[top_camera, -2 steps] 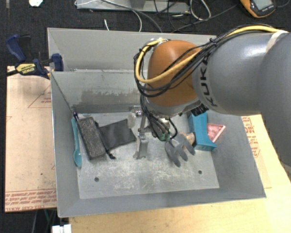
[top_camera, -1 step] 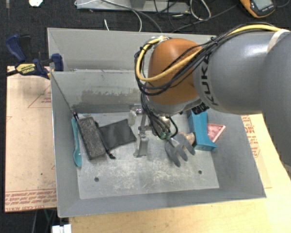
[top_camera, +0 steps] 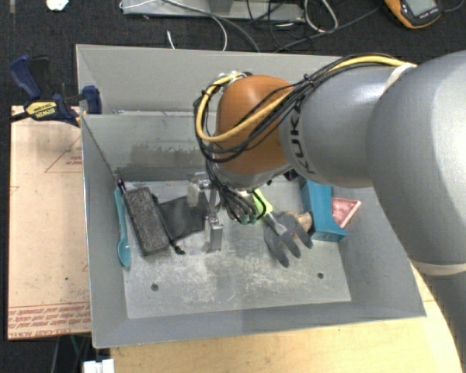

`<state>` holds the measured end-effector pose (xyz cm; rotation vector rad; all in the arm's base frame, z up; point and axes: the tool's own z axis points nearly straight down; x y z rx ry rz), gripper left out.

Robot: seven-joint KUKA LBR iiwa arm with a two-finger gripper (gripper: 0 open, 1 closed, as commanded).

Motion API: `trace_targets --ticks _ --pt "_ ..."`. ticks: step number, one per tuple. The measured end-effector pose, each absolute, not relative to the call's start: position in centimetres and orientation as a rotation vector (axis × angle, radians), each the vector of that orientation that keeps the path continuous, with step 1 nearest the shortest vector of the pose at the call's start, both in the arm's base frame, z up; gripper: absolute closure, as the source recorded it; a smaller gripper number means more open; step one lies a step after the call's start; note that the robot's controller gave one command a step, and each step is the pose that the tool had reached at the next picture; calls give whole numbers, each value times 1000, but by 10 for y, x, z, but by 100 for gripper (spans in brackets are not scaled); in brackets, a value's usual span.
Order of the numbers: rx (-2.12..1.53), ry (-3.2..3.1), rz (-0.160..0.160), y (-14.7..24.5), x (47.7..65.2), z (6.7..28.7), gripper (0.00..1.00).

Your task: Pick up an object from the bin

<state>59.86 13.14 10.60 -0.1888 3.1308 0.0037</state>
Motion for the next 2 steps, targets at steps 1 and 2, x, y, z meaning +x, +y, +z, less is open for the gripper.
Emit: trace_targets --ticks 1,2 --pt "-255 3130 3 136 604 95 0" --pt "-145 3139 6 146 594 100 0"
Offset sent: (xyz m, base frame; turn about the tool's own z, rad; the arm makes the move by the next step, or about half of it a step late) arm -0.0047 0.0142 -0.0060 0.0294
